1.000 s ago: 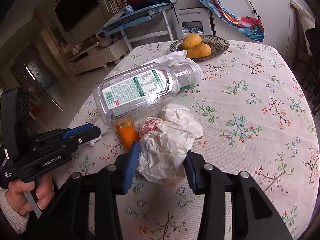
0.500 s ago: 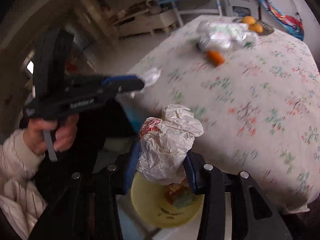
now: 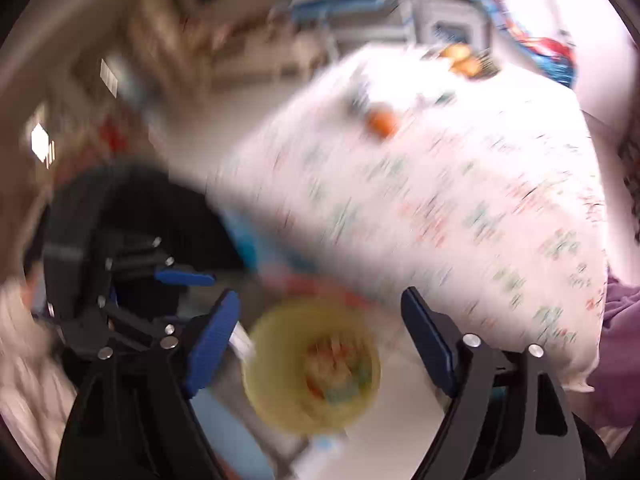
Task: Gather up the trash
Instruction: 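Drop the crumpled tissue into the yellow bucket with the right tool, then move the left tool to the white plastic bag while the right tool approaches the orange peel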
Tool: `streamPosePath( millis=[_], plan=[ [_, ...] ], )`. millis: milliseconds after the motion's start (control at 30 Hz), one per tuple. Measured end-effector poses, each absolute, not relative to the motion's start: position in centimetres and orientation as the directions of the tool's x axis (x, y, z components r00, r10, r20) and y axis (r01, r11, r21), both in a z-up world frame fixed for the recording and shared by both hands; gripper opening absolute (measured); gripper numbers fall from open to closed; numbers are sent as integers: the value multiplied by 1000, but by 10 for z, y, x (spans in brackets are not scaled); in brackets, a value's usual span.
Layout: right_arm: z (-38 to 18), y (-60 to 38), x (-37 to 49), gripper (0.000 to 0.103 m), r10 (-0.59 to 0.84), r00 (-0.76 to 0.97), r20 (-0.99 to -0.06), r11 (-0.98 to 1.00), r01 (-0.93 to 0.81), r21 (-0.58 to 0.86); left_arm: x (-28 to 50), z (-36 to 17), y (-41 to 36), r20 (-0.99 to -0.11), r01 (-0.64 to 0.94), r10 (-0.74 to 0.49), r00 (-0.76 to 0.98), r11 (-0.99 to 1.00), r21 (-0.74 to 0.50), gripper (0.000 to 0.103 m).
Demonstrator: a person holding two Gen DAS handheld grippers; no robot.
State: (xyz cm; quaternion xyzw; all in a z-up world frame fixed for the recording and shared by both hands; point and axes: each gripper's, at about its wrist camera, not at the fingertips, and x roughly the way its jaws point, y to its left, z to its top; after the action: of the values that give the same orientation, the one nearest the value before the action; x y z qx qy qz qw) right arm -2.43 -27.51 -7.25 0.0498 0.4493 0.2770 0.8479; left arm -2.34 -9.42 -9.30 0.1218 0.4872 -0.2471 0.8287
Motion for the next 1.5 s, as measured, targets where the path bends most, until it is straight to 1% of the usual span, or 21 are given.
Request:
streamPosePath(
  millis=[33,67,100,167,267,333,433,500,633,700,767,800,833,900,1200,1500],
  plan=[
    [-71,-285,-16,84,527,487,-696,845,-385,371,-10,-81,-87,-831,463,-266,488,886,-12,73],
    [-72,-294,-10,84,526,524,-670,850,-347,395,5,-71,-78,-787,388,-228,573,921,15,85],
    [-73,-300,-3,84,507,566,-651,862,-304,407,19,-64,-73,-751,324,-195,631,946,26,89],
    [-75,-308,10,84,465,635,-617,875,-222,431,56,-59,-62,-716,230,-159,680,973,2,89],
    [-76,-315,29,86,395,696,-599,896,-150,418,114,-62,-59,-705,140,-106,702,990,-9,89],
    [-75,-314,35,86,373,717,-589,905,-143,400,149,-72,-61,-715,96,-60,696,995,11,89],
    [-79,-326,35,87,371,725,-580,902,-133,411,197,-92,-65,-748,52,-8,664,998,36,89],
    [-81,-327,40,87,373,724,-580,901,-133,413,220,-107,-70,-779,43,7,626,998,44,89],
    [-81,-334,34,87,381,718,-583,895,-129,426,246,-129,-83,-805,58,27,592,995,76,89],
    [-84,-335,36,87,386,714,-584,891,-125,435,256,-129,-85,-810,81,-19,586,996,35,89],
    [-85,-335,37,87,388,712,-585,889,-120,443,266,-131,-93,-816,115,-34,576,993,39,90],
    [-86,-334,38,87,390,709,-587,888,-120,444,271,-134,-99,-824,139,-44,566,989,43,96],
    [-86,-333,38,87,391,707,-589,888,-121,444,274,-136,-104,-828,170,-66,557,985,36,96],
    [-87,-332,37,87,395,706,-589,886,-124,446,278,-137,-111,-828,205,-86,554,978,36,96],
    [-85,-323,31,88,440,688,-577,867,-160,471,279,-138,-115,-828,205,-89,553,978,31,96],
    [-82,-308,22,88,434,682,-588,884,-198,423,279,-138,-115,-828,205,-89,553,978,32,96]
  ],
)
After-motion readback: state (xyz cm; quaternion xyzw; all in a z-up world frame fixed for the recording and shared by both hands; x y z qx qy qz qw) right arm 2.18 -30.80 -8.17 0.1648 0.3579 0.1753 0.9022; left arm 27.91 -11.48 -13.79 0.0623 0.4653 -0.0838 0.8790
